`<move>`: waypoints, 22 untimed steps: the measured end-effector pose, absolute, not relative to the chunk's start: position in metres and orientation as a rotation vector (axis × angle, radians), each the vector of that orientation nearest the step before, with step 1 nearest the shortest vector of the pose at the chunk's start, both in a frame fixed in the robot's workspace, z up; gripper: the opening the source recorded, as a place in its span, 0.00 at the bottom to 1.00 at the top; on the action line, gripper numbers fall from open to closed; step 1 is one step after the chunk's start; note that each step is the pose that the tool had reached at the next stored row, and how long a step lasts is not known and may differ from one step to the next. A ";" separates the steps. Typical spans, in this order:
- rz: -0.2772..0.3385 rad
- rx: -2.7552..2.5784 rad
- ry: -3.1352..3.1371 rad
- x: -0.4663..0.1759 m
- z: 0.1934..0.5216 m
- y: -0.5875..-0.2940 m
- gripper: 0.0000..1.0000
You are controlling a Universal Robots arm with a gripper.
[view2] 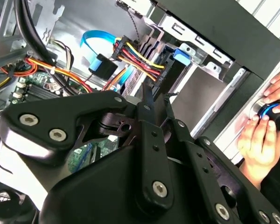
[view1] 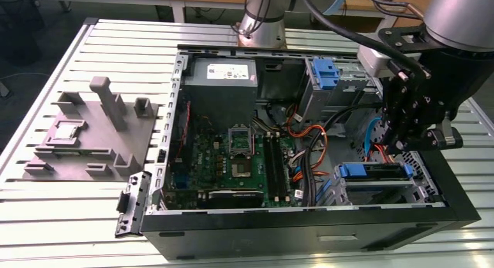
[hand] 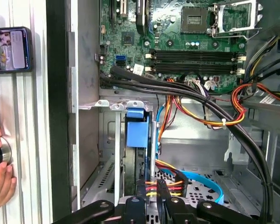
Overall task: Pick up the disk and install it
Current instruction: 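Insert the second disk wire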
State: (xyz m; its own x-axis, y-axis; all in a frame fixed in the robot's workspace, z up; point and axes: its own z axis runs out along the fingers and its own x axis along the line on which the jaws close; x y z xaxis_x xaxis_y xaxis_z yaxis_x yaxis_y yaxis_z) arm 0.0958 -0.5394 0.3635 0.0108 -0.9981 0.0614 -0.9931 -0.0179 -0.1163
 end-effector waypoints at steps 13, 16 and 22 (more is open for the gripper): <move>-0.181 -2.213 2.180 0.096 0.386 -0.529 0.24; -0.173 -2.217 2.185 0.097 0.386 -0.521 0.24; -0.166 -2.221 2.188 0.101 0.386 -0.510 0.24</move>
State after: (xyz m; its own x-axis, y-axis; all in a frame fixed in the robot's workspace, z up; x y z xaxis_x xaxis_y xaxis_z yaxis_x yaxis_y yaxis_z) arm 0.1006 -0.5098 0.3859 0.0123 -0.9980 0.0618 -0.9959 -0.0178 -0.0884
